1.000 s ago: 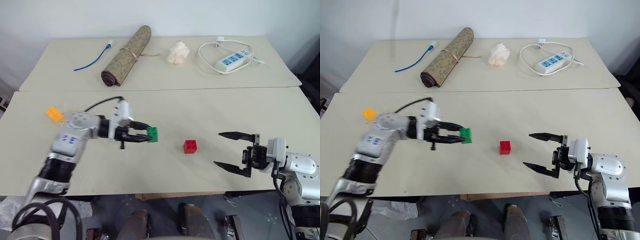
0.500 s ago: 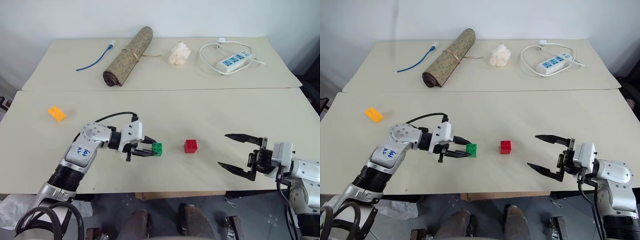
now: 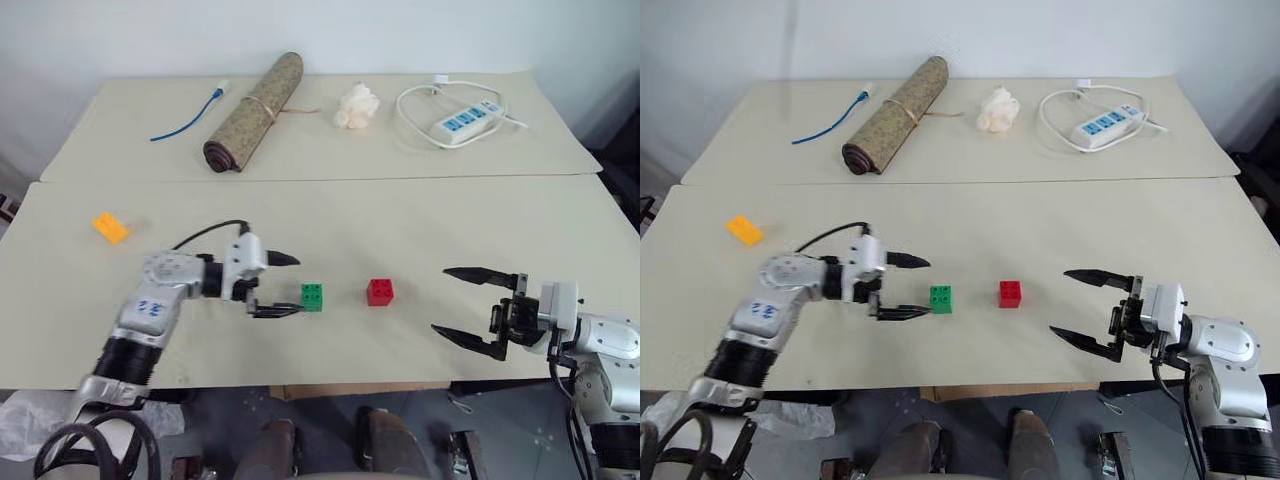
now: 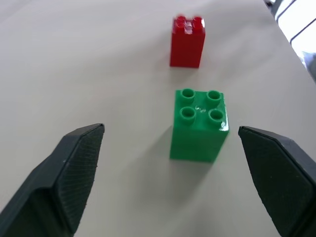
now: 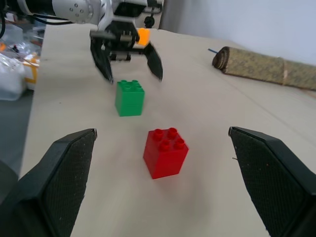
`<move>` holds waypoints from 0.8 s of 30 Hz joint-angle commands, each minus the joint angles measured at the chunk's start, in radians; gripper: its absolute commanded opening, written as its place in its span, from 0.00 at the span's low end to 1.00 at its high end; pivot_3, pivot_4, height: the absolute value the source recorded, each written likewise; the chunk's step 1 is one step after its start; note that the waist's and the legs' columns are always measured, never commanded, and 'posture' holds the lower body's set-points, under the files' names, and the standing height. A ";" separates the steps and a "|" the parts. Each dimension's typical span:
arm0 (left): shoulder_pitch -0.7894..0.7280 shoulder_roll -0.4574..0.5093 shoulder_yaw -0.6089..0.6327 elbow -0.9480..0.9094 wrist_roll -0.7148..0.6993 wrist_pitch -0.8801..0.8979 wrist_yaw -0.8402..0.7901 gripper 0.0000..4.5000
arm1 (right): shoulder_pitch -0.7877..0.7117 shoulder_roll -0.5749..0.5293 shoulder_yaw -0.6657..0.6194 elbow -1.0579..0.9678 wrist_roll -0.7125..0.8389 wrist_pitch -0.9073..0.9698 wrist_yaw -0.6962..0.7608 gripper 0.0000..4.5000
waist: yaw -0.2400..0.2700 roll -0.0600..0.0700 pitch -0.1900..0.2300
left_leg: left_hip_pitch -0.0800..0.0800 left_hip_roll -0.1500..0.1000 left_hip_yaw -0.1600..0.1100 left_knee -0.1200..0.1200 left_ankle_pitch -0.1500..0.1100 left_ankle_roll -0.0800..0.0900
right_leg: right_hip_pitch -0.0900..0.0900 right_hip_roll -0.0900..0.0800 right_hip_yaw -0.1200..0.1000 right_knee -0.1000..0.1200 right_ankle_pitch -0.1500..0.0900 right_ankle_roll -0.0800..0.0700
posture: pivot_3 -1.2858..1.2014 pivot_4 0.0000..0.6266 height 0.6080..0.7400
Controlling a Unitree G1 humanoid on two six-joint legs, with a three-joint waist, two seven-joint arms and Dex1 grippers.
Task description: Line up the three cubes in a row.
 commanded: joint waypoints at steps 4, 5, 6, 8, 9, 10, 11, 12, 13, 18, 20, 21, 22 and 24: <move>0.255 0.060 0.345 -0.120 -0.121 -0.027 0.116 1.00 | -0.094 0.050 0.005 0.003 0.061 0.008 0.019 1.00 | -0.013 0.000 0.000 | 0.000 0.000 -0.001 0.000 0.000 0.000 | 0.001 -0.001 0.002 -0.001 0.000 0.000 | 0.52 0.24 1.00; 0.320 0.046 0.415 -0.117 -0.117 -0.045 0.164 1.00 | -0.107 0.064 0.009 0.010 0.058 -0.003 0.021 1.00 | -0.014 0.001 0.000 | 0.000 0.000 -0.001 -0.001 0.000 0.000 | 0.001 -0.001 0.002 -0.001 0.000 0.000 | 0.52 0.24 1.00; 0.374 0.024 0.483 -0.111 -0.110 -0.073 0.223 1.00 | -0.116 0.075 0.012 0.014 0.058 -0.014 0.029 1.00 | -0.013 0.001 0.001 | 0.001 0.000 -0.001 -0.002 0.000 0.000 | 0.000 -0.001 0.002 -0.001 0.000 0.000 | 0.52 0.24 1.00; 0.475 -0.040 0.628 -0.092 -0.117 -0.104 0.357 1.00 | -0.125 0.098 0.025 0.010 0.057 -0.017 0.034 1.00 | -0.011 0.001 0.001 | 0.000 0.000 -0.001 -0.002 0.000 0.000 | 0.001 -0.001 0.003 -0.002 0.000 0.000 | 0.52 0.24 1.00; 0.504 -0.063 0.669 -0.085 -0.117 -0.118 0.401 1.00 | -0.128 0.106 0.030 0.009 0.057 -0.018 0.035 1.00 | -0.011 0.001 0.001 | 0.000 0.000 -0.002 -0.003 0.000 0.000 | 0.001 -0.001 0.003 -0.003 0.000 0.000 | 0.52 0.24 1.00; 0.537 -0.091 0.713 -0.073 -0.124 -0.122 0.445 1.00 | -0.130 0.114 0.036 0.008 0.059 -0.020 0.038 1.00 | -0.008 0.000 0.001 | 0.000 0.000 -0.001 -0.003 0.000 0.000 | 0.001 -0.001 0.003 -0.003 0.000 0.000 | 0.52 0.24 1.00; 0.568 -0.124 0.754 -0.057 -0.119 -0.141 0.498 1.00 | -0.132 0.120 0.042 0.007 0.059 -0.019 0.044 1.00 | -0.005 0.000 0.001 | 0.000 0.000 -0.002 -0.003 0.000 0.000 | 0.001 -0.001 0.003 -0.004 0.000 0.000 | 0.52 0.24 1.00; 0.601 -0.163 0.796 -0.054 -0.136 -0.139 0.547 1.00 | -0.135 0.128 0.048 0.008 0.059 -0.021 0.051 1.00 | -0.001 0.000 0.001 | 0.000 -0.001 -0.003 -0.002 -0.001 0.000 | 0.002 -0.001 0.003 -0.004 0.000 0.000 | 0.52 0.24 1.00; 0.630 -0.204 0.836 -0.049 -0.146 -0.149 0.598 1.00 | -0.137 0.134 0.053 0.007 0.060 -0.020 0.055 1.00 | 0.000 0.000 0.001 | 0.000 -0.001 -0.003 -0.002 -0.001 0.000 | 0.002 -0.002 0.002 -0.007 0.000 0.000 | 0.52 0.24 1.00; 0.690 -0.345 0.910 -0.133 -0.213 -0.141 0.776 1.00 | -0.146 0.150 0.069 0.018 0.061 -0.030 0.091 1.00 | 0.016 -0.002 0.001 | 0.001 -0.001 -0.003 -0.002 -0.001 0.000 | 0.003 -0.002 0.004 -0.009 0.000 0.000 | 0.52 0.24 1.00; 0.692 -0.385 0.914 -0.165 -0.226 -0.137 0.847 1.00 | -0.153 0.154 0.073 0.027 0.060 -0.032 0.103 1.00 | 0.018 -0.003 0.001 | 0.000 -0.001 -0.005 -0.002 -0.001 0.000 | 0.004 -0.002 0.004 -0.009 0.000 0.000 | 0.52 0.24 1.00; 0.693 -0.399 0.908 -0.180 -0.231 -0.136 0.868 1.00 | -0.156 0.157 0.074 0.031 0.061 -0.034 0.108 1.00 | 0.018 -0.003 0.000 | 0.000 -0.001 -0.005 -0.002 -0.001 0.000 | 0.004 -0.003 0.003 -0.009 0.000 0.000 | 0.52 0.24 1.00; 0.693 -0.408 0.898 -0.193 -0.229 -0.134 0.887 1.00 | -0.159 0.158 0.075 0.035 0.062 -0.034 0.112 1.00 | 0.017 -0.004 0.000 | 0.001 -0.001 -0.005 -0.002 -0.001 0.000 | 0.005 -0.003 0.003 -0.009 0.000 0.000 | 0.52 0.24 1.00; 0.679 -0.422 0.866 -0.226 -0.231 -0.114 0.927 1.00 | -0.161 0.163 0.076 0.046 0.063 -0.037 0.124 1.00 | 0.014 -0.004 0.000 | 0.001 -0.001 -0.005 -0.002 -0.002 -0.001 | 0.004 -0.002 0.004 -0.008 0.000 0.000 | 0.52 0.24 1.00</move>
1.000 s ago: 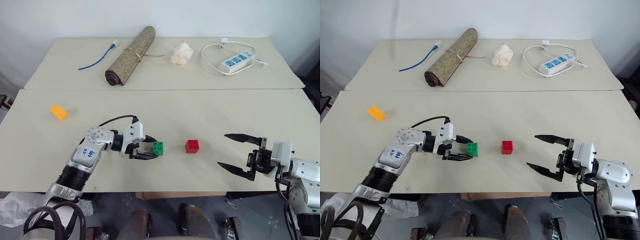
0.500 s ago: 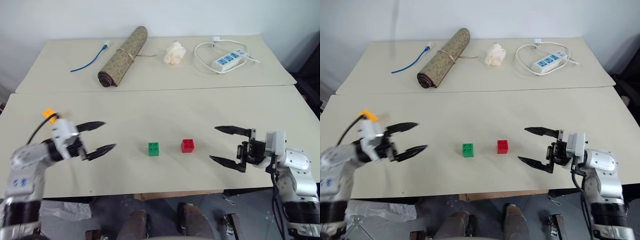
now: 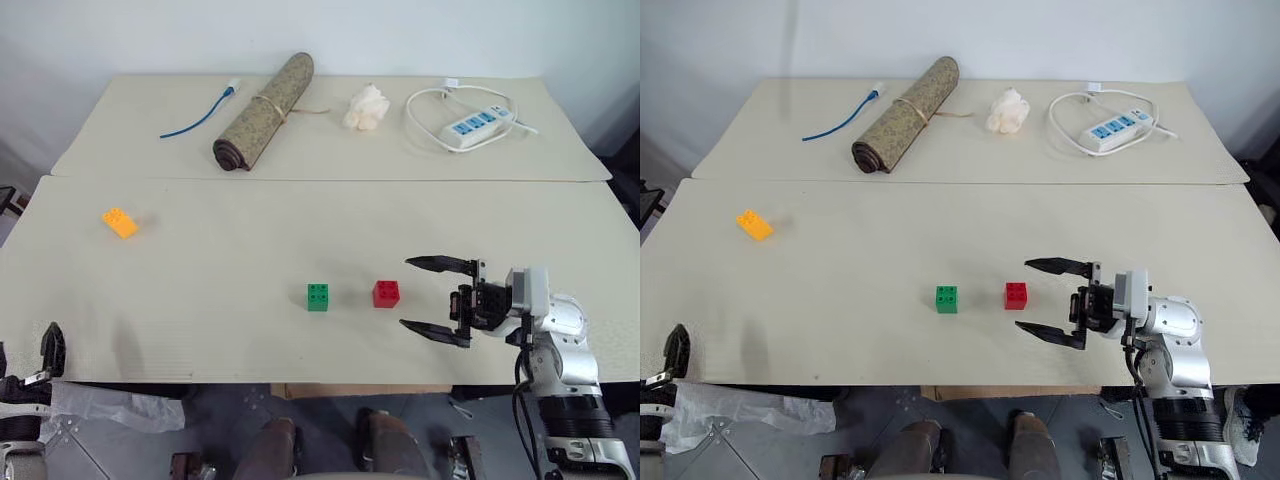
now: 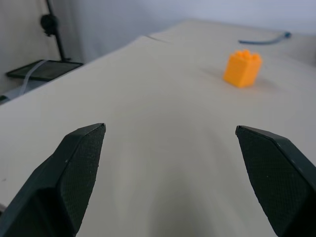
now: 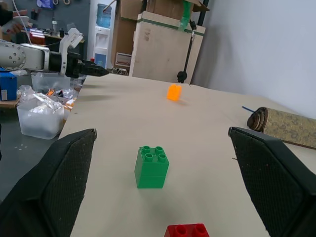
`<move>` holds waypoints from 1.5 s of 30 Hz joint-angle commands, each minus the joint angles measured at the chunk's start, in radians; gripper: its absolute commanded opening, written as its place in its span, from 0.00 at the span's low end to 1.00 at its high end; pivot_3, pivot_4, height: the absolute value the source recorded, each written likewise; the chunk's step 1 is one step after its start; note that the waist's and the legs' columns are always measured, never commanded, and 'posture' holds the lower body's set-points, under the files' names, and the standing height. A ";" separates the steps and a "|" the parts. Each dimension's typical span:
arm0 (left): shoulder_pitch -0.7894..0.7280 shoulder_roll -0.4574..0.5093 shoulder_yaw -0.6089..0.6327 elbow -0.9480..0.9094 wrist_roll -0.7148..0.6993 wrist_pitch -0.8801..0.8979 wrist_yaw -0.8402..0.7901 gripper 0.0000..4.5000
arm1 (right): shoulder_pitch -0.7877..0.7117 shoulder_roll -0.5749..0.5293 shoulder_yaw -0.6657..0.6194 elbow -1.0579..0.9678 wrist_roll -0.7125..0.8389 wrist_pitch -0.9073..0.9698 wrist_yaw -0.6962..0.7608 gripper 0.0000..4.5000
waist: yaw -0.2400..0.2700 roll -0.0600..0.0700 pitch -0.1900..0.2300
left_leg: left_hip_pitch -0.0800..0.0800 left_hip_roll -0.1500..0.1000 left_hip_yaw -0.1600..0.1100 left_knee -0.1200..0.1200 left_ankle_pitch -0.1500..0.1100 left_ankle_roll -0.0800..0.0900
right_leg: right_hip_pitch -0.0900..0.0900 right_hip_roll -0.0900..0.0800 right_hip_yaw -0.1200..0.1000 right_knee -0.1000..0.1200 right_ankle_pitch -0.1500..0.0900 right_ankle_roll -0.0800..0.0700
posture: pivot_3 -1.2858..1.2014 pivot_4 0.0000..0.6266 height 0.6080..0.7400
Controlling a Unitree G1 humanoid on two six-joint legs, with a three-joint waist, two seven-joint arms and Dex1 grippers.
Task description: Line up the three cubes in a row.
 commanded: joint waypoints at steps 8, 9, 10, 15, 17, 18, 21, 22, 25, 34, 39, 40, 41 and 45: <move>-0.309 0.075 -0.135 -0.043 0.089 0.174 0.357 1.00 | -0.010 0.005 -0.008 0.063 0.034 -0.020 0.086 1.00 | 0.004 -0.001 -0.001 | -0.001 -0.001 -0.002 0.001 0.001 -0.001 | 0.000 0.001 -0.002 0.002 0.000 0.000 | 0.52 0.24 1.00; -0.380 0.078 -0.162 -0.008 0.097 0.183 0.373 1.00 | -0.020 0.022 -0.013 0.056 0.043 -0.007 0.047 1.00 | 0.001 -0.001 -0.001 | -0.001 -0.001 -0.003 0.002 0.001 -0.001 | 0.000 0.001 -0.003 0.003 0.000 0.000 | 0.52 0.24 1.00; -0.429 0.081 -0.183 0.017 0.104 0.189 0.383 1.00 | -0.026 0.035 -0.018 0.050 0.050 0.003 0.019 1.00 | -0.001 -0.001 -0.001 | 0.000 -0.001 -0.002 0.002 0.001 -0.001 | 0.000 0.001 -0.002 0.006 0.000 0.000 | 0.52 0.24 1.00; -0.605 0.087 -0.267 0.211 0.237 0.142 0.499 1.00 | -0.046 0.063 -0.017 0.028 0.037 0.003 -0.026 1.00 | -0.011 -0.001 -0.001 | 0.000 -0.002 0.003 0.002 0.001 -0.001 | -0.004 0.003 -0.006 0.009 0.000 0.000 | 0.52 0.24 1.00; -0.636 0.086 -0.278 0.271 0.268 0.110 0.538 1.00 | -0.045 0.066 -0.013 0.023 0.029 0.002 -0.036 1.00 | -0.015 -0.001 -0.001 | 0.000 -0.001 0.004 0.000 0.001 -0.001 | -0.005 0.004 -0.006 0.009 0.000 0.000 | 0.52 0.24 1.00; -0.667 0.081 -0.288 0.310 0.284 0.086 0.559 1.00 | -0.043 0.065 -0.010 0.016 0.024 0.000 -0.040 1.00 | -0.015 -0.001 -0.001 | 0.000 -0.001 0.005 0.000 0.001 -0.001 | -0.005 0.004 -0.006 0.008 0.000 0.000 | 0.52 0.24 1.00; -0.727 0.072 -0.293 0.389 0.296 0.038 0.594 1.00 | -0.038 0.064 -0.005 0.003 0.016 0.000 -0.051 1.00 | -0.008 -0.002 -0.001 | -0.001 -0.001 0.005 0.000 0.001 -0.001 | -0.005 0.005 -0.007 0.008 0.000 0.000 | 0.52 0.24 1.00; -0.743 0.074 -0.294 0.416 0.294 0.031 0.591 1.00 | -0.035 0.065 -0.004 -0.003 0.015 0.004 -0.059 1.00 | -0.005 -0.002 -0.001 | -0.001 -0.001 0.005 0.002 0.001 -0.001 | -0.005 0.005 -0.007 0.008 0.000 0.001 | 0.52 0.24 1.00; -0.792 0.088 -0.303 0.494 0.300 0.003 0.582 1.00 | -0.020 0.067 0.005 -0.031 0.008 0.011 -0.078 1.00 | 0.001 -0.002 -0.001 | -0.001 -0.002 0.005 0.002 0.001 -0.001 | -0.004 0.004 -0.007 0.009 0.000 0.001 | 0.52 0.24 1.00; -0.873 0.111 -0.333 0.661 0.291 -0.011 0.541 1.00 | 0.012 0.074 0.029 -0.106 0.005 0.022 -0.124 1.00 | -0.001 -0.002 -0.001 | -0.001 -0.002 0.005 0.002 0.001 -0.001 | -0.005 0.004 -0.007 0.009 0.000 0.001 | 0.52 0.24 1.00; -0.880 0.114 -0.344 0.681 0.310 -0.041 0.554 0.73 | 0.024 0.070 0.032 -0.116 0.001 0.028 -0.139 1.00 | -0.001 -0.002 -0.001 | -0.001 -0.002 0.005 0.002 0.001 -0.001 | -0.005 0.004 -0.007 0.009 0.001 0.001 | 0.52 0.24 1.00; -0.879 0.115 -0.347 0.680 0.313 -0.046 0.555 0.67 | 0.026 0.068 0.032 -0.117 0.000 0.029 -0.141 1.00 | -0.001 -0.002 -0.001 | -0.001 -0.002 0.005 0.002 0.001 -0.001 | -0.004 0.004 -0.007 0.009 0.001 0.001 | 0.52 0.24 1.00; -0.875 0.118 -0.353 0.676 0.326 -0.060 0.564 0.59 | 0.028 0.067 0.031 -0.118 0.000 0.030 -0.143 1.00 | 0.000 -0.002 -0.001 | -0.001 -0.002 0.005 0.002 0.001 -0.001 | -0.004 0.004 -0.007 0.009 0.001 0.001 | 0.52 0.24 1.00; -0.848 0.132 -0.366 0.649 0.348 -0.079 0.573 0.33 | 0.039 0.063 0.031 -0.116 -0.005 0.028 -0.143 1.00 | 0.000 -0.002 -0.001 | -0.001 -0.002 0.005 0.002 0.001 -0.001 | -0.004 0.004 -0.007 0.009 0.001 0.001 | 0.52 0.24 1.00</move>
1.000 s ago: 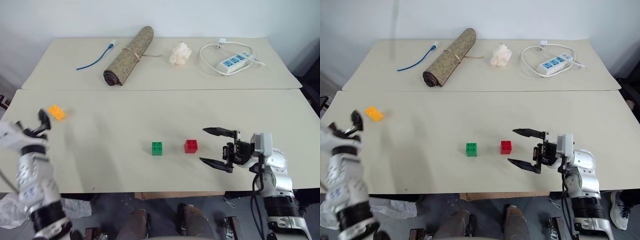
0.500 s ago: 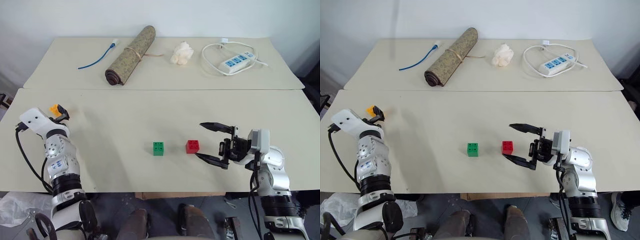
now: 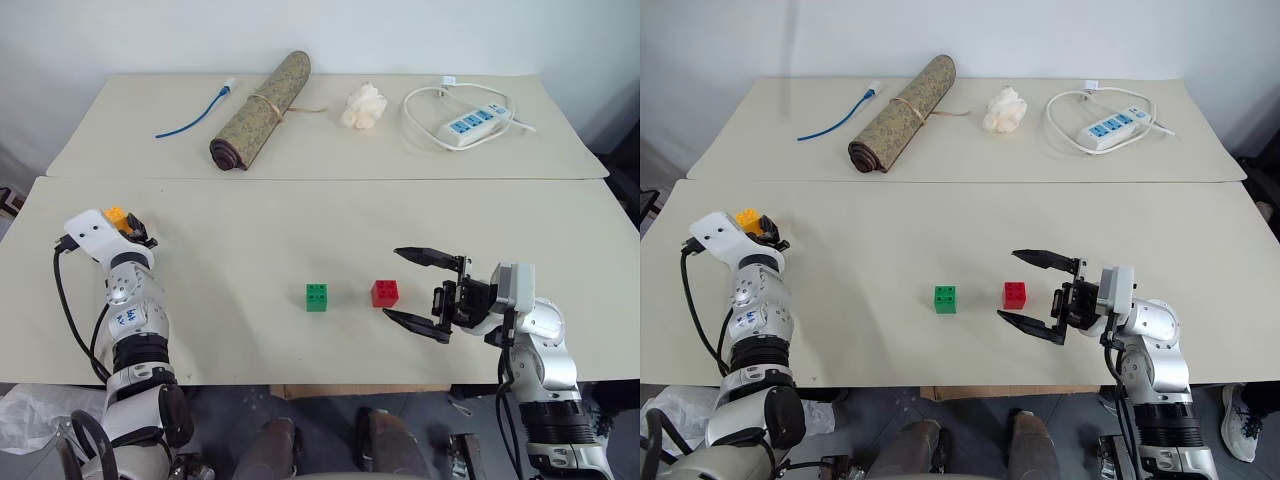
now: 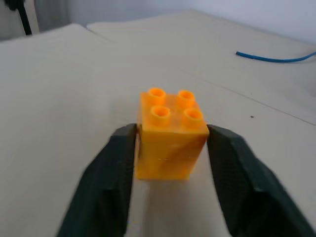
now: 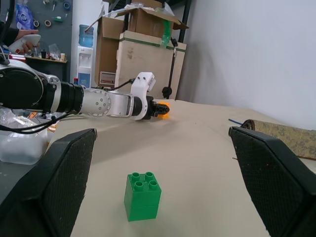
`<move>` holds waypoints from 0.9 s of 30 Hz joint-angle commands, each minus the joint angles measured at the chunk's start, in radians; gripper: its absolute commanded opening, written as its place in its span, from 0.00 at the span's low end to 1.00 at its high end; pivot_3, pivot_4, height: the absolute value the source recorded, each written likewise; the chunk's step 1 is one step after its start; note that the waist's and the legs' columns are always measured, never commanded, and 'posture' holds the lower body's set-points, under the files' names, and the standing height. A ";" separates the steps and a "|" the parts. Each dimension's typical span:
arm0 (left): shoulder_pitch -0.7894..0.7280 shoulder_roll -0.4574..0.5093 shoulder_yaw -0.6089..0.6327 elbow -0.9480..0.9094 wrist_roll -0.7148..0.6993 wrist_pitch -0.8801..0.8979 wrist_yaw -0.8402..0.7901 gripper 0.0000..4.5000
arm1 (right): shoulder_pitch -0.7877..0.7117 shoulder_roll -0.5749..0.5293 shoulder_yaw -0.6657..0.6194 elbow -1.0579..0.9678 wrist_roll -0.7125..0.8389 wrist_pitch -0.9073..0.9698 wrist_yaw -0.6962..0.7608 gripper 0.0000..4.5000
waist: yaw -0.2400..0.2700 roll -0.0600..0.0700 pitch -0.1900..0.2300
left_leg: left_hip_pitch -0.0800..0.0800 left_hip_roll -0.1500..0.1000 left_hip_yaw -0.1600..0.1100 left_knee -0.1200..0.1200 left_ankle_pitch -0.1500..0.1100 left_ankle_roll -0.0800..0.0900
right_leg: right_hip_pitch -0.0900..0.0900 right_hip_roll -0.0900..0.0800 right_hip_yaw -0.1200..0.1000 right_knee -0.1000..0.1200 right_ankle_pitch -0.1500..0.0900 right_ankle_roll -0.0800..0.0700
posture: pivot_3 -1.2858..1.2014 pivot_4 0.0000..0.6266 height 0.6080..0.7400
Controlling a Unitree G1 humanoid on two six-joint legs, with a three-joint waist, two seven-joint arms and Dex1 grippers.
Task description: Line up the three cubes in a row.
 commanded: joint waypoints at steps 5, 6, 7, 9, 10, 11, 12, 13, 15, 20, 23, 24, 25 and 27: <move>0.111 0.047 -0.001 -0.160 -0.082 -0.052 -0.221 0.32 | 0.027 -0.027 -0.010 -0.035 -0.007 -0.009 -0.001 1.00 | -0.004 0.000 0.000 | 0.000 0.001 0.000 0.000 0.000 0.000 | 0.000 -0.002 0.000 0.000 0.000 0.000 | 0.52 0.24 1.00; 0.136 0.068 -0.003 -0.197 -0.122 -0.051 -0.321 0.32 | 0.029 -0.032 -0.014 -0.035 -0.010 -0.011 -0.003 1.00 | -0.005 0.000 0.000 | 0.000 0.001 0.000 0.000 0.000 0.000 | 0.000 -0.002 0.000 0.000 0.000 0.000 | 0.52 0.24 1.00; 0.168 0.105 -0.017 -0.243 -0.174 -0.030 -0.471 0.32 | 0.032 -0.037 -0.020 -0.033 -0.013 -0.014 -0.006 1.00 | -0.006 0.000 0.000 | 0.000 0.001 0.000 0.000 0.000 0.000 | 0.000 -0.002 0.000 -0.001 0.000 0.000 | 0.52 0.24 1.00; 0.223 0.174 -0.051 -0.313 -0.240 -0.018 -0.715 0.32 | 0.036 -0.048 -0.030 -0.033 -0.015 -0.015 -0.011 1.00 | -0.008 -0.001 0.000 | 0.000 0.002 0.001 0.000 0.000 -0.001 | 0.000 -0.002 0.000 -0.001 0.000 0.000 | 0.52 0.24 1.00; 0.261 0.209 -0.072 -0.370 -0.280 -0.039 -0.866 0.32 | 0.040 -0.054 -0.034 -0.034 -0.014 -0.016 -0.014 1.00 | -0.011 -0.001 0.000 | 0.000 0.002 0.000 0.000 0.000 -0.001 | 0.000 -0.002 0.000 -0.001 0.000 0.000 | 0.52 0.24 1.00; 0.306 0.272 -0.087 -0.432 -0.358 0.073 -1.004 0.32 | 0.049 -0.065 -0.042 -0.040 -0.010 -0.014 -0.013 1.00 | -0.014 0.000 0.001 | 0.000 0.003 0.000 0.000 0.000 -0.001 | 0.000 -0.002 0.000 -0.001 0.000 0.000 | 0.52 0.24 1.00; 0.334 0.332 -0.108 -0.468 -0.395 0.120 -1.132 0.32 | 0.058 -0.079 -0.055 -0.046 -0.003 -0.008 -0.013 1.00 | -0.014 0.000 0.001 | 0.000 0.002 0.000 -0.001 0.000 -0.001 | 0.000 -0.003 0.000 -0.002 0.000 -0.001 | 0.52 0.24 1.00; 0.349 0.387 -0.129 -0.486 -0.422 0.184 -1.225 0.32 | 0.067 -0.092 -0.067 -0.053 0.005 -0.002 -0.015 1.00 | -0.014 0.001 0.001 | 0.000 0.002 0.000 -0.001 0.000 -0.001 | 0.001 -0.003 0.001 -0.002 0.000 -0.001 | 0.52 0.24 1.00; 0.341 0.481 -0.186 -0.470 -0.400 0.213 -1.375 0.32 | 0.078 -0.117 -0.087 -0.054 0.016 0.010 -0.017 1.00 | -0.011 0.004 0.003 | 0.000 0.002 -0.001 -0.001 -0.001 0.000 | 0.002 -0.004 0.001 -0.003 -0.001 -0.001 | 0.52 0.24 1.00; 0.178 0.541 -0.356 -0.308 -0.283 0.106 -1.675 0.32 | 0.127 -0.174 -0.128 -0.050 0.025 0.010 0.016 1.00 | -0.002 0.006 0.004 | 0.001 0.001 -0.002 -0.001 0.000 0.000 | 0.002 -0.004 0.001 -0.006 -0.001 -0.002 | 0.52 0.24 1.00; 0.092 0.489 -0.443 -0.179 -0.212 -0.054 -1.795 0.32 | 0.147 -0.178 -0.136 -0.059 0.030 0.003 0.018 1.00 | -0.004 0.006 0.004 | 0.001 0.002 0.000 -0.002 0.000 0.001 | 0.001 -0.003 0.000 -0.002 -0.001 -0.002 | 0.52 0.24 1.00; 0.066 0.482 -0.481 -0.141 -0.199 -0.086 -1.823 0.32 | 0.155 -0.179 -0.141 -0.067 0.032 0.003 0.018 1.00 | -0.004 0.006 0.004 | 0.000 0.001 0.001 -0.002 0.000 0.001 | 0.000 -0.002 0.001 -0.001 -0.001 -0.001 | 0.52 0.24 1.00; 0.048 0.480 -0.508 -0.113 -0.195 -0.107 -1.837 0.32 | 0.160 -0.180 -0.144 -0.072 0.034 0.003 0.018 1.00 | -0.006 0.006 0.004 | 0.000 0.001 0.001 -0.002 0.000 0.001 | 0.000 -0.001 0.001 -0.001 -0.001 -0.001 | 0.52 0.24 1.00; 0.005 0.475 -0.562 -0.066 -0.206 -0.139 -1.842 0.32 | 0.181 -0.190 -0.163 -0.084 0.039 0.008 0.018 1.00 | -0.011 0.005 0.005 | 0.000 0.001 0.002 -0.003 0.000 0.002 | -0.001 0.001 0.001 -0.001 -0.001 -0.001 | 0.52 0.24 1.00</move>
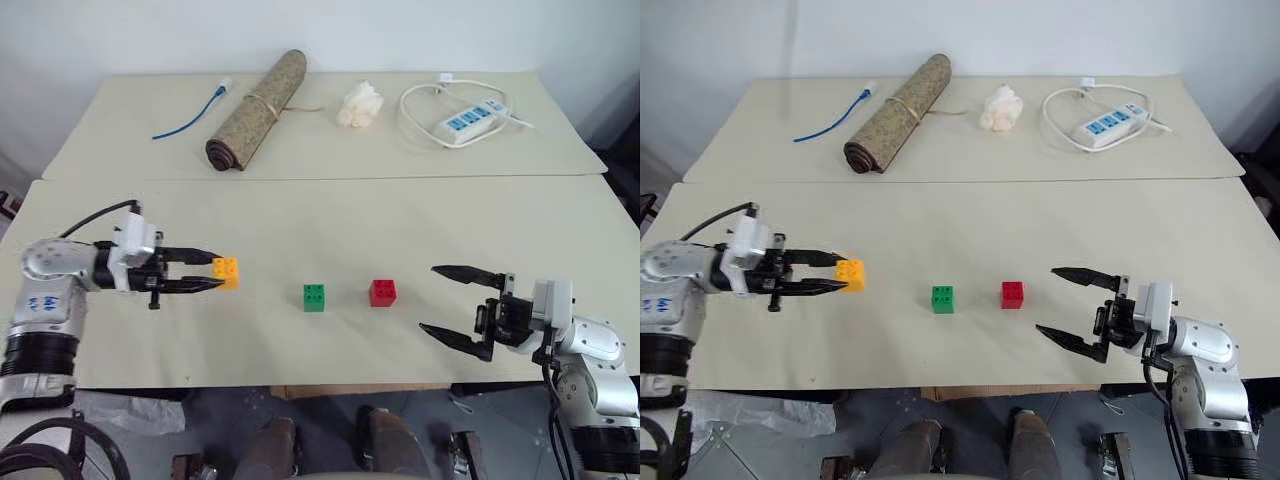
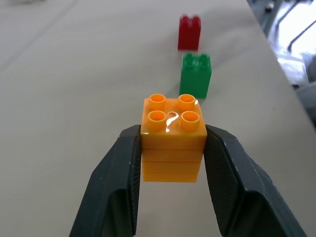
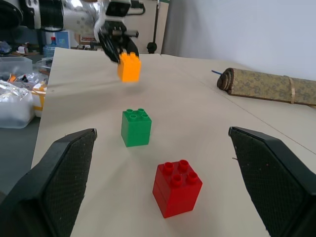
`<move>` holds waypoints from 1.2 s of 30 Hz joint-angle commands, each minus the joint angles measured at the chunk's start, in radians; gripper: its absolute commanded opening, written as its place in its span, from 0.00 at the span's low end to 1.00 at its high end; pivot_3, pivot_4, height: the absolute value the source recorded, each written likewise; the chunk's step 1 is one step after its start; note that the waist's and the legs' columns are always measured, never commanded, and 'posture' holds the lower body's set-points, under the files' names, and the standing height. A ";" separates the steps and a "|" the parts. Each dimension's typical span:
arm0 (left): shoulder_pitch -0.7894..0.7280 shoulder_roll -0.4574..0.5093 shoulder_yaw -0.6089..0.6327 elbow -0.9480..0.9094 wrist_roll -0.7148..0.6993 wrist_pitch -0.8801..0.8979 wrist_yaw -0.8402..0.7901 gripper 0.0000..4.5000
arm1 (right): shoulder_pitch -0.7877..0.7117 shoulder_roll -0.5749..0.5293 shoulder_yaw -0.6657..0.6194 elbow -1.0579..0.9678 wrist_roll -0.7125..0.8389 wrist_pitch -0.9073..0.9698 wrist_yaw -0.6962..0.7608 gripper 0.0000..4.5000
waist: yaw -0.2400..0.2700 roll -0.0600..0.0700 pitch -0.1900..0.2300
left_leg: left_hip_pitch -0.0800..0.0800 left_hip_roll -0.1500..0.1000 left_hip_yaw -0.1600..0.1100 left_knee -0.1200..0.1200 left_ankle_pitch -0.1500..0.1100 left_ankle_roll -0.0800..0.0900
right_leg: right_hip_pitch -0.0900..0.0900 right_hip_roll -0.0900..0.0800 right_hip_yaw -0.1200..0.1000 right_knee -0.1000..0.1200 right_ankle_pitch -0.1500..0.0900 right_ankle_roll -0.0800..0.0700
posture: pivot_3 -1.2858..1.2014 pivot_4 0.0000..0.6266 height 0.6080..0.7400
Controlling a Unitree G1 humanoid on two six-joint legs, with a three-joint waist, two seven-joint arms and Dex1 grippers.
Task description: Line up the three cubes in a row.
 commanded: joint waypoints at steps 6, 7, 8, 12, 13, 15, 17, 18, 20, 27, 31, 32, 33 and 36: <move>-0.095 -0.025 -0.165 0.124 -0.027 -0.144 -0.112 0.32 | 0.090 -0.060 -0.087 -0.071 0.044 0.000 0.016 1.00 | 0.003 -0.001 0.001 | -0.001 -0.001 0.000 0.000 0.000 0.001 | 0.000 0.000 0.000 0.000 0.000 0.000 | 0.52 0.24 1.00; -0.095 -0.031 -0.177 0.125 -0.035 -0.141 -0.112 0.32 | 0.095 -0.061 -0.089 -0.075 0.046 0.001 0.015 1.00 | 0.004 -0.001 0.001 | -0.001 -0.001 0.000 0.001 0.000 0.002 | 0.000 0.000 0.000 0.000 0.000 0.001 | 0.52 0.24 1.00; -0.089 -0.035 -0.187 0.123 -0.039 -0.151 -0.112 0.32 | 0.100 -0.062 -0.091 -0.080 0.047 0.002 0.014 1.00 | 0.005 -0.001 0.001 | -0.001 -0.001 0.000 0.001 0.000 0.002 | 0.000 0.000 0.000 0.000 0.000 0.001 | 0.52 0.24 1.00; -0.053 -0.044 -0.215 0.096 -0.048 -0.170 -0.112 0.32 | 0.113 -0.063 -0.093 -0.103 0.049 0.012 0.008 1.00 | 0.004 -0.001 0.001 | -0.001 0.000 0.000 0.001 0.000 0.002 | 0.000 -0.002 0.001 0.000 0.000 0.001 | 0.52 0.24 1.00; -0.055 -0.052 -0.209 0.105 -0.046 -0.180 -0.112 0.32 | 0.113 -0.063 -0.092 -0.105 0.048 0.014 0.007 1.00 | 0.005 -0.001 0.001 | -0.001 0.000 0.000 0.001 0.000 0.002 | 0.000 -0.002 0.000 0.000 0.000 0.001 | 0.52 0.24 1.00; -0.062 -0.062 -0.203 0.122 -0.035 -0.189 -0.112 0.32 | 0.110 -0.062 -0.092 -0.105 0.048 0.017 0.008 1.00 | 0.005 -0.001 0.001 | -0.001 0.000 0.000 0.002 0.000 0.002 | 0.000 -0.002 0.000 0.000 0.000 0.001 | 0.52 0.24 1.00; -0.065 -0.073 -0.191 0.132 -0.030 -0.185 -0.112 0.32 | 0.106 -0.057 -0.087 -0.099 0.046 0.016 0.013 1.00 | 0.007 -0.001 0.001 | -0.001 0.000 0.000 0.002 0.000 0.002 | 0.000 -0.002 0.000 0.000 0.000 0.001 | 0.52 0.24 1.00; -0.064 -0.075 -0.189 0.133 -0.027 -0.174 -0.112 0.32 | 0.104 -0.054 -0.084 -0.095 0.045 0.015 0.015 1.00 | 0.008 -0.001 0.001 | -0.001 -0.001 0.000 0.002 0.000 0.002 | 0.001 -0.001 0.000 0.000 0.000 0.001 | 0.52 0.24 1.00; -0.063 -0.080 -0.181 0.136 -0.020 -0.175 -0.112 0.32 | 0.100 -0.050 -0.081 -0.086 0.043 0.011 0.021 1.00 | 0.009 -0.001 0.001 | -0.001 -0.001 -0.001 0.002 0.000 0.002 | 0.001 -0.001 0.000 0.000 0.000 0.001 | 0.52 0.24 1.00; -0.037 -0.046 -0.109 0.107 -0.012 -0.192 -0.087 0.83 | 0.083 -0.041 -0.080 -0.047 0.051 0.000 0.055 1.00 | 0.006 -0.001 0.001 | -0.001 -0.001 -0.001 0.002 0.000 0.002 | 0.001 -0.001 0.000 0.000 0.000 0.001 | 0.52 0.24 1.00; 0.076 0.022 -0.001 -0.030 -0.061 -0.061 0.026 0.99 | 0.036 -0.073 -0.074 -0.020 0.075 0.064 0.086 1.00 | -0.010 -0.001 0.001 | -0.001 0.000 0.000 0.002 0.000 0.002 | 0.000 -0.002 0.001 0.000 0.000 0.001 | 0.52 0.24 1.00; 0.119 0.035 0.033 -0.076 -0.074 -0.037 0.054 0.99 | 0.021 -0.086 -0.075 -0.010 0.078 0.078 0.098 1.00 | -0.014 0.000 0.001 | -0.001 0.000 -0.001 0.002 0.000 0.002 | 0.000 -0.003 0.001 0.000 0.000 0.001 | 0.52 0.24 1.00; 0.161 0.043 0.068 -0.116 -0.080 -0.030 0.076 0.99 | 0.007 -0.098 -0.073 0.001 0.073 0.080 0.113 1.00 | -0.016 0.000 0.001 | -0.001 0.001 -0.001 0.001 0.000 0.002 | 0.000 -0.003 0.001 0.000 0.000 0.001 | 0.52 0.24 1.00; 0.295 0.072 0.177 -0.224 -0.073 -0.025 0.153 0.99 | -0.064 -0.149 -0.063 0.054 0.052 0.087 0.166 1.00 | -0.018 0.000 0.001 | -0.001 0.001 -0.002 0.002 0.000 0.002 | 0.001 -0.005 0.002 -0.001 0.000 0.001 | 0.52 0.24 1.00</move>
